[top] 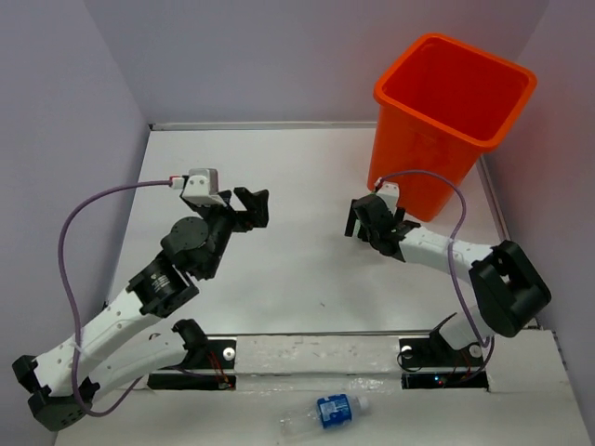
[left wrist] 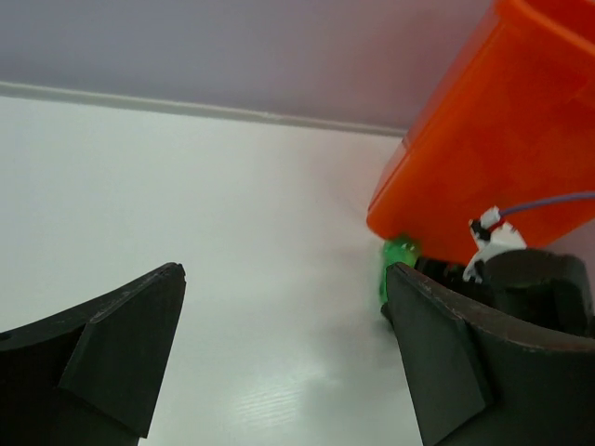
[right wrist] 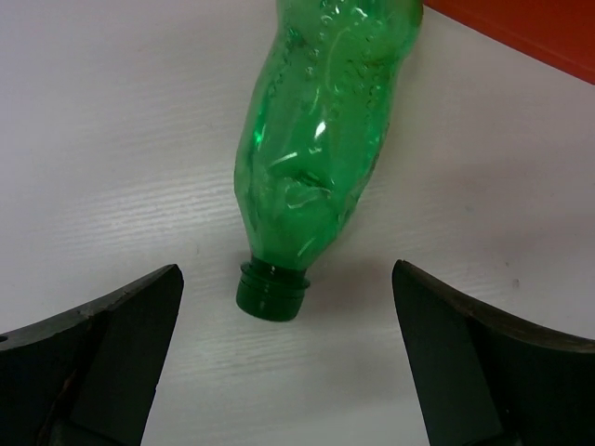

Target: Put the plastic bottles in the bin

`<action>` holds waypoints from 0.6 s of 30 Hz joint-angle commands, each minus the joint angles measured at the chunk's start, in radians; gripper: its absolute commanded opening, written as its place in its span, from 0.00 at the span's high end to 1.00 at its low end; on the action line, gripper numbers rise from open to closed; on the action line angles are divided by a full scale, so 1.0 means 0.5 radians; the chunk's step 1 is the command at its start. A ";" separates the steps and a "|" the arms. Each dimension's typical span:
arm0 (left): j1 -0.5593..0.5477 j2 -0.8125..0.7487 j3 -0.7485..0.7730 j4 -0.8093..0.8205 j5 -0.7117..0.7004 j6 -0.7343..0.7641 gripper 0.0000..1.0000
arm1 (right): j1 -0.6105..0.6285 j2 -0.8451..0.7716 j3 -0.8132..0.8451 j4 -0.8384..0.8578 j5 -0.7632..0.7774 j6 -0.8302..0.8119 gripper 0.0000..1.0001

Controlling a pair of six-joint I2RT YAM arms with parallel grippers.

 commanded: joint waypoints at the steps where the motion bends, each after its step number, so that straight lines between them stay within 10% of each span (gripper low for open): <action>1: -0.001 0.145 -0.086 0.084 0.108 0.116 0.01 | -0.025 0.263 0.274 0.103 0.208 0.040 0.00; 8: 0.006 0.207 -0.114 0.075 0.228 0.183 0.01 | -0.200 0.634 0.517 0.155 0.236 0.034 0.03; 14: 0.009 0.197 -0.117 0.090 0.201 0.217 0.01 | -0.133 0.537 0.474 0.149 0.144 -0.073 0.51; 18: 0.027 0.200 -0.120 0.096 0.191 0.220 0.01 | 0.051 0.126 0.294 0.069 -0.177 -0.175 0.58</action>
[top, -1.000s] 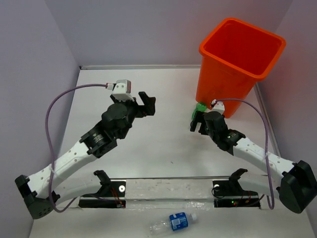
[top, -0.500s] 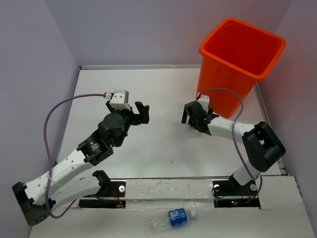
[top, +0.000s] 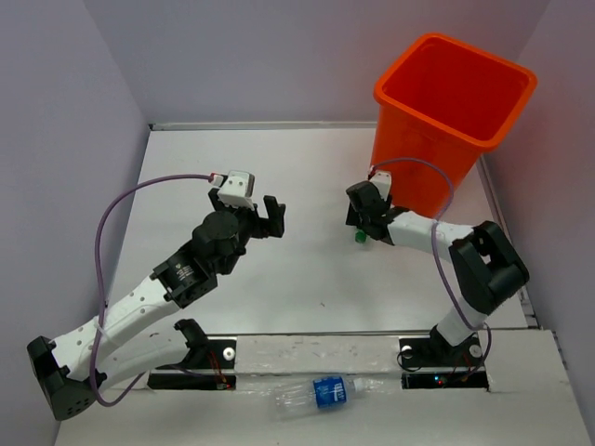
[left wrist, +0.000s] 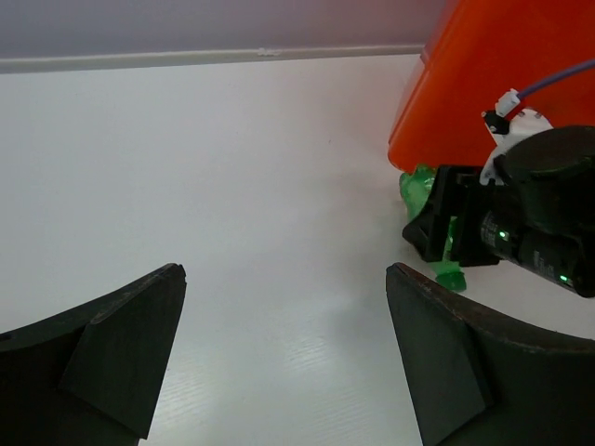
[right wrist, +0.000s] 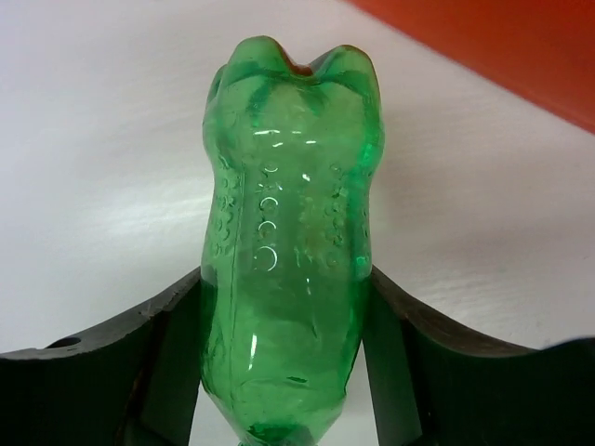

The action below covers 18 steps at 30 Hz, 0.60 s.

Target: Put the plastic bottles in the bin

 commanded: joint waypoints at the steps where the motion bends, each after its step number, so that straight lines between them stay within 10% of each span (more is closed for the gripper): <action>1: 0.031 -0.028 0.012 0.111 -0.007 0.061 0.01 | 0.245 -0.583 -0.113 0.023 -0.417 -0.147 0.60; 11: 0.212 0.025 0.018 0.130 0.097 0.021 0.01 | 0.289 -1.003 0.786 -0.265 -0.525 -0.857 0.62; 18: 0.246 -0.009 0.006 0.127 0.116 0.006 0.01 | -0.437 -0.727 1.493 -0.394 -0.612 -1.006 0.63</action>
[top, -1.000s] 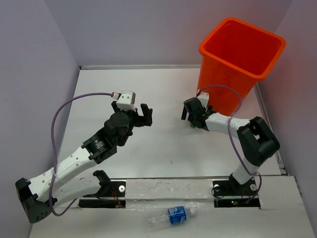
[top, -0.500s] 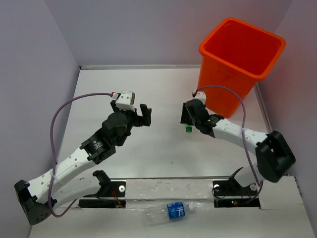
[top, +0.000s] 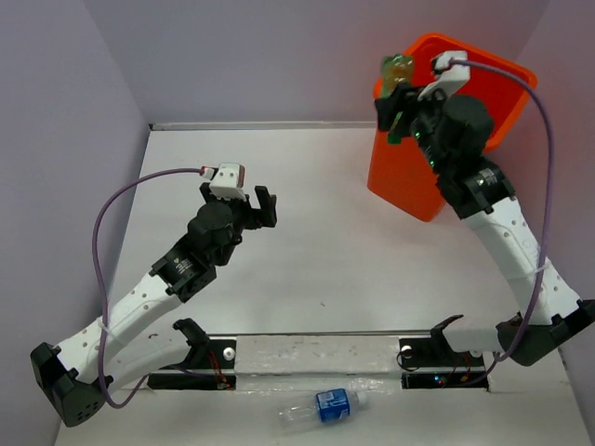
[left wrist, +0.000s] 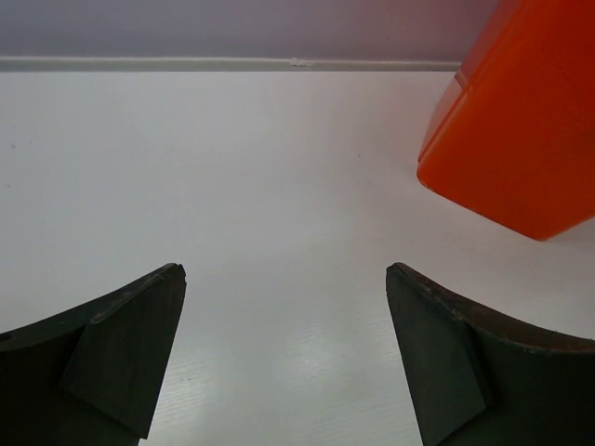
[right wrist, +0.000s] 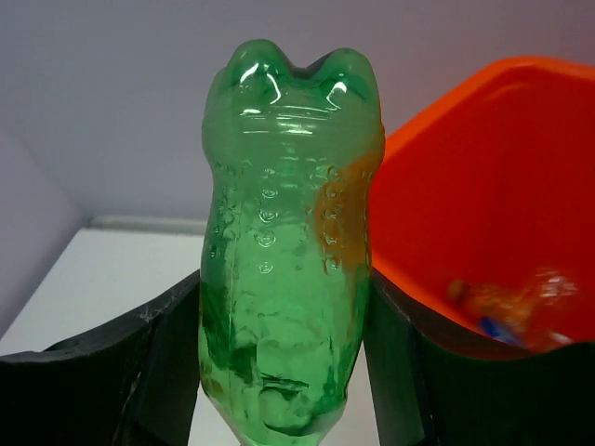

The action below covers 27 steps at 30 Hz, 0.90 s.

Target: Put the plastic bottles in the bin

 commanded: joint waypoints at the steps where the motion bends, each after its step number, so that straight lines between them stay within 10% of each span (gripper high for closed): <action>1: 0.015 -0.056 0.003 0.085 0.039 0.000 0.01 | -0.552 0.187 0.312 -0.142 -0.006 -0.148 0.63; 7: 0.018 -0.075 0.006 0.098 0.152 0.000 0.01 | -0.955 0.320 0.475 -0.155 -0.107 -0.053 0.62; 12: 0.018 -0.103 0.000 0.128 0.397 0.027 0.01 | -1.078 0.470 0.650 -0.244 -0.184 -0.019 0.00; 20: 0.018 -0.133 0.015 0.138 0.517 0.058 0.01 | -0.929 0.247 0.669 -0.358 -1.706 -0.026 0.04; 27: 0.030 -0.277 0.015 0.113 0.217 0.067 0.01 | 0.212 -0.290 -0.701 -0.349 -1.902 -0.155 0.11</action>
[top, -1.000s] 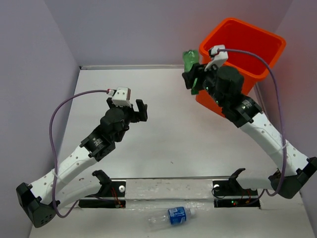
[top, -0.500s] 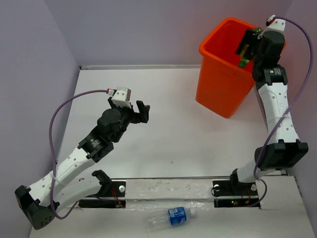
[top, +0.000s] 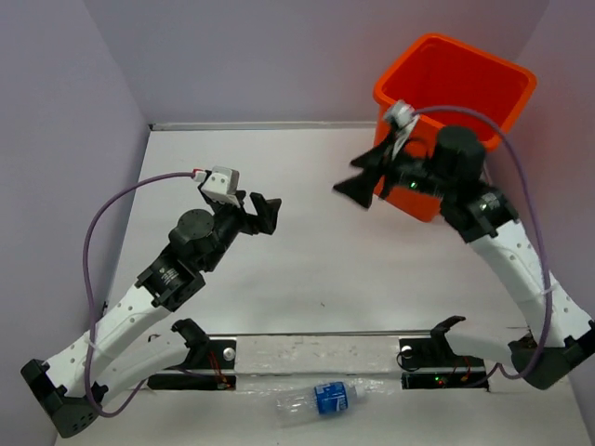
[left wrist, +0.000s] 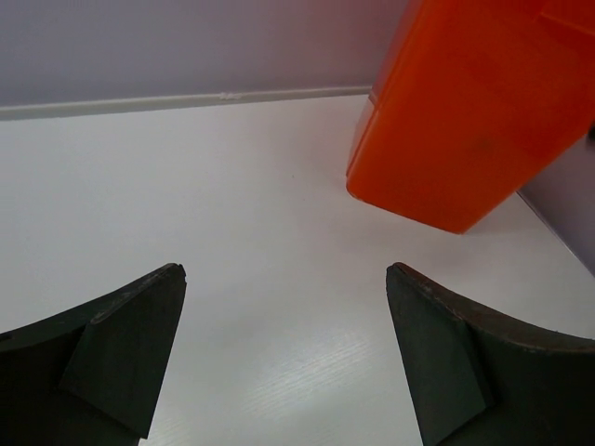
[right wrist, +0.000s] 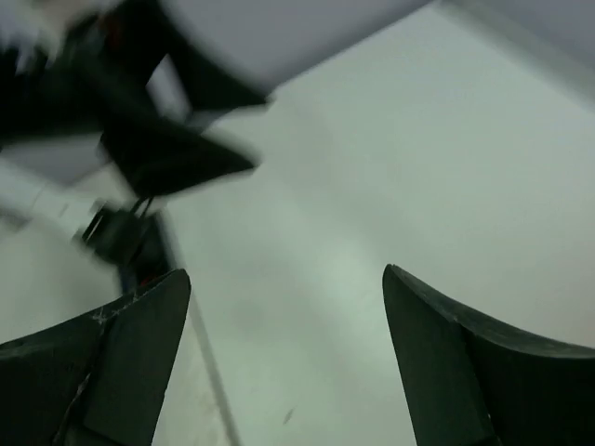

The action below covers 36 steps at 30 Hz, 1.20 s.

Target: Put the plastic bottles in the bin

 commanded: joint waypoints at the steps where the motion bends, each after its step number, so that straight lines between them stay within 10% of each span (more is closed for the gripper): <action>1: 0.023 -0.124 0.018 0.073 -0.192 0.024 0.01 | 0.676 -0.161 -0.638 -0.095 -0.254 -0.042 0.11; 13: 0.232 -0.308 0.067 0.020 -0.272 -0.095 0.01 | 2.174 0.218 -0.955 -0.586 0.477 0.286 0.03; 30: 0.241 -0.480 0.015 0.066 -0.242 -0.120 0.01 | 2.841 1.114 -0.848 -0.359 1.283 0.549 0.01; 36: 0.244 -0.492 0.009 0.067 -0.238 -0.123 0.01 | 3.006 1.243 -0.761 -0.356 1.355 0.697 0.20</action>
